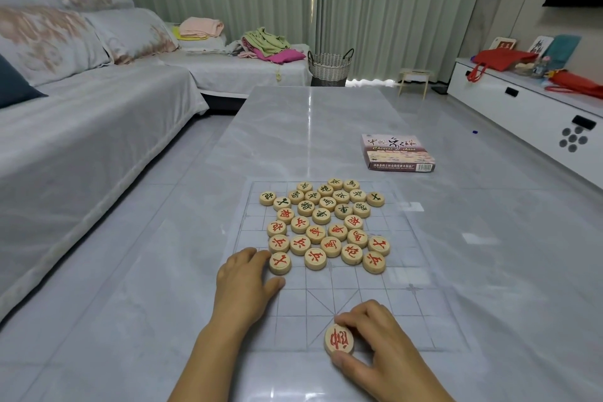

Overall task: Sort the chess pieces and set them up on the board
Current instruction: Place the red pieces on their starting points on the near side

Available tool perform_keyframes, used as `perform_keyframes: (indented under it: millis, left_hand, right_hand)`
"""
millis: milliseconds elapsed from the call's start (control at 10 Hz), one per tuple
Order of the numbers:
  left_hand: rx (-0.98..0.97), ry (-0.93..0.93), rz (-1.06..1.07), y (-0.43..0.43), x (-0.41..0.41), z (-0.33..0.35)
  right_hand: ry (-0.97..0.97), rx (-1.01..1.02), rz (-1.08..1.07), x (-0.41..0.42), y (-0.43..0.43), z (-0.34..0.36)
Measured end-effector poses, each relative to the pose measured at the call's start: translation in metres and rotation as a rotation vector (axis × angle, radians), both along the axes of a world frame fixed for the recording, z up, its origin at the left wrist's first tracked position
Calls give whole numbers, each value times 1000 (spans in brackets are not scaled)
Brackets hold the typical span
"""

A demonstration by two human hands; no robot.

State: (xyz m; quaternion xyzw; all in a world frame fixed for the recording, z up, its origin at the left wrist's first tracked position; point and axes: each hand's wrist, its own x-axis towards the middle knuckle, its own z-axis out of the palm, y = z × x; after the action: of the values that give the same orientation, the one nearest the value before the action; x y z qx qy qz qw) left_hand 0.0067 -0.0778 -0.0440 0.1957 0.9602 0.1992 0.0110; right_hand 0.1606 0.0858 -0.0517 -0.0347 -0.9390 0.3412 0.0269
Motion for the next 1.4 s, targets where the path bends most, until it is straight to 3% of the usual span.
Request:
perform_keyframes:
  millis: [200, 300, 400, 600, 900, 1100, 1200, 1400]
  left_hand:
    - [4, 6, 10, 2, 0, 0]
    - [2, 1, 18, 3, -1, 1]
    - [15, -3, 28, 4, -1, 2]
    - [27, 16, 44, 7, -1, 1]
    - [80, 3, 78, 6, 5, 4]
    - [61, 49, 34, -1, 31, 17]
    - [67, 58, 37, -6, 58, 16]
    - [118, -15, 38, -15, 86, 0]
  right_hand:
    - [106, -237, -241, -13, 21, 11]
    - [183, -56, -354, -41, 55, 16]
    - [65, 75, -349, -69, 86, 21]
    - [-216, 95, -191, -87, 107, 29]
    - [-200, 103, -355, -62, 110, 30]
    - [-110, -30, -142, -5, 69, 33]
    - [-89, 27, 12, 10, 50, 28]
    - [-74, 84, 26, 16, 43, 18]
